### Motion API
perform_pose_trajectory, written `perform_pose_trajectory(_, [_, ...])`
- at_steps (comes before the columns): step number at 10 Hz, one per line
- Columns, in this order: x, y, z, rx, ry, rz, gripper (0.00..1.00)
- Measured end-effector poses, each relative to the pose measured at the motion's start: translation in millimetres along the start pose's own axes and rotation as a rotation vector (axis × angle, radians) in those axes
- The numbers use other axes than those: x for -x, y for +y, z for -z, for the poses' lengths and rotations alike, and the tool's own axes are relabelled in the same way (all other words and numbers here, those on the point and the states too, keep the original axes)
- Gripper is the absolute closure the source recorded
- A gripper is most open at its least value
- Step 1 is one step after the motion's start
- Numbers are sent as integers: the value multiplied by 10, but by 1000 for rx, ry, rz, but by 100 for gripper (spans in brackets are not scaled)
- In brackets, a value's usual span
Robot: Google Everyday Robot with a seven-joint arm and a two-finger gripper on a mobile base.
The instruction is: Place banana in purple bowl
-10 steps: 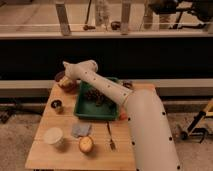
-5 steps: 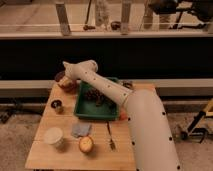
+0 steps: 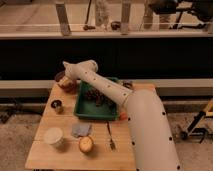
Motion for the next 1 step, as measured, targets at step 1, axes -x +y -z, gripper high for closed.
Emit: perform_pose_trajectory(1, [0,0,0,0,0,0,20])
